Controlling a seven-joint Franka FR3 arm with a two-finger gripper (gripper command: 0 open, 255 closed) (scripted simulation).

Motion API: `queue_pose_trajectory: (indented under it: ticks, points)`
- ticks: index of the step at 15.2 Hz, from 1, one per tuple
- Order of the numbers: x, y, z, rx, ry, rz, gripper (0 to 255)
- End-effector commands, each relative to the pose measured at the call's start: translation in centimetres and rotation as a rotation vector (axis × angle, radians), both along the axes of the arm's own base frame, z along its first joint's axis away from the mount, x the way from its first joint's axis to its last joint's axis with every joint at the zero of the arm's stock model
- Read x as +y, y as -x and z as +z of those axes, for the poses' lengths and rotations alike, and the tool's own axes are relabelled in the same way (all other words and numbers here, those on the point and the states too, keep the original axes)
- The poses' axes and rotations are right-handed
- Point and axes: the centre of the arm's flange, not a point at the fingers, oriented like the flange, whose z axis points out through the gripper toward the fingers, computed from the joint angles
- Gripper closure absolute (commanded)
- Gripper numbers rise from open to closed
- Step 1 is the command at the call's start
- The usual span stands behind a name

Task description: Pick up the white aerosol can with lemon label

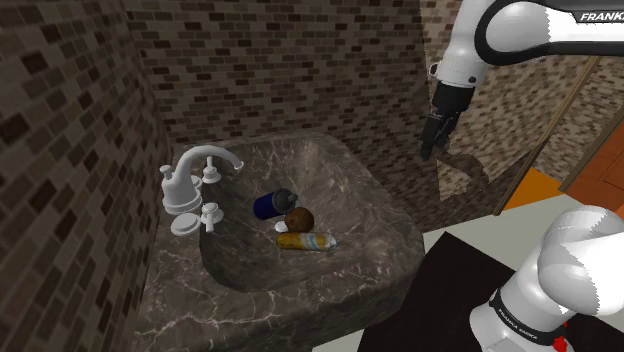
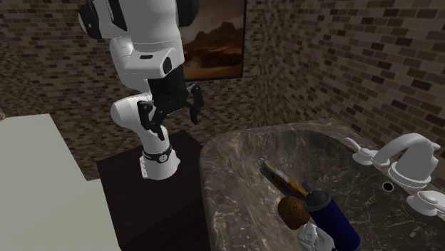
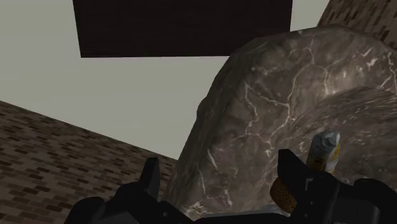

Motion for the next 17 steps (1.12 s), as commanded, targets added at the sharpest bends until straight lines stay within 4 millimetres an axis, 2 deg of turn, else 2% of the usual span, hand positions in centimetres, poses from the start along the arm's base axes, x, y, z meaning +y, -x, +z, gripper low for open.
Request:
queue_pose_trajectory:
  ticks: [1, 9, 17]
  points:
    - [0.0, 0.0, 0.0, 0.000, 0.000, 0.000, 0]
    - [9.0, -7.2, -4.5, 0.120, 0.064, 0.052, 0]
    - [18.0, -13.4, -10.3, 0.240, 0.129, 0.103, 0]
